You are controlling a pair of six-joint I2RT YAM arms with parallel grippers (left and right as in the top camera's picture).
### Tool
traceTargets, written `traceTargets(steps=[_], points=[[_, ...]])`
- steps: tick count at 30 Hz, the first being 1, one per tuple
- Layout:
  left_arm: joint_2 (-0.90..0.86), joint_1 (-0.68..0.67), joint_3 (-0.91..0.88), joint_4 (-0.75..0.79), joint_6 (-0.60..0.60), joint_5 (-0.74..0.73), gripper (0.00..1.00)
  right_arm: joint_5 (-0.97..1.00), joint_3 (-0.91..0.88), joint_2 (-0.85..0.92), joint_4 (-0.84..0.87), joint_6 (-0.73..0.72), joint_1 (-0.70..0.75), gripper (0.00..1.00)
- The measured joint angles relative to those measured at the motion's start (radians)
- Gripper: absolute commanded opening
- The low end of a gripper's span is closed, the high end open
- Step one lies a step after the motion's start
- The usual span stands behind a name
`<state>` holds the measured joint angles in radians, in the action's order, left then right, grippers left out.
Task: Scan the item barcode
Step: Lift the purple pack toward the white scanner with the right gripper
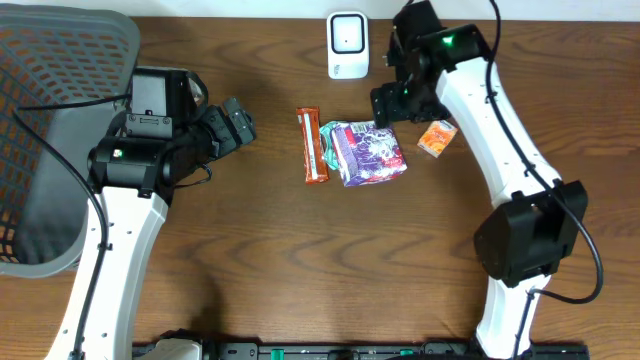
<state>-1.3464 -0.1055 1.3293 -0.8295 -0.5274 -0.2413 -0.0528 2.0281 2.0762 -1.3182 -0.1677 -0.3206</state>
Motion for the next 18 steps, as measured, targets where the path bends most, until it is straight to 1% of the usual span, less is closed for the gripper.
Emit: traceTargets(steps=[1,2,3,5,7,10,14,15,16,18], points=[[0.0,0.0,0.0,0.0,0.0,0.0,0.98,-0.087,-0.016,0.0,0.021,0.029,0.023,0.8],[0.0,0.0,0.0,0.0,0.0,0.0,0.98,-0.154,-0.029,0.0,0.036,0.061,0.037,0.75],[0.0,0.0,0.0,0.0,0.0,0.0,0.98,-0.231,-0.041,0.0,0.045,0.094,0.051,0.74],[0.0,0.0,0.0,0.0,0.0,0.0,0.98,-0.346,-0.059,0.0,0.05,0.141,0.071,0.77],[0.0,0.0,0.0,0.0,0.0,0.0,0.98,-0.363,-0.063,0.0,0.048,0.155,0.064,0.83],[0.0,0.0,0.0,0.0,0.0,0.0,0.98,-0.264,-0.063,0.0,0.049,0.13,0.002,0.92],[0.0,0.0,0.0,0.0,0.0,0.0,0.98,-0.053,-0.089,0.0,0.062,0.053,-0.132,0.94],[0.0,0.0,0.0,0.0,0.0,0.0,0.98,0.039,-0.111,0.0,0.076,0.011,-0.187,0.94],[0.0,0.0,0.0,0.0,0.0,0.0,0.98,0.051,-0.114,0.0,0.076,0.006,-0.194,0.94],[0.0,0.0,0.0,0.0,0.0,0.0,0.98,0.169,-0.166,-0.002,0.127,-0.057,-0.25,0.94]])
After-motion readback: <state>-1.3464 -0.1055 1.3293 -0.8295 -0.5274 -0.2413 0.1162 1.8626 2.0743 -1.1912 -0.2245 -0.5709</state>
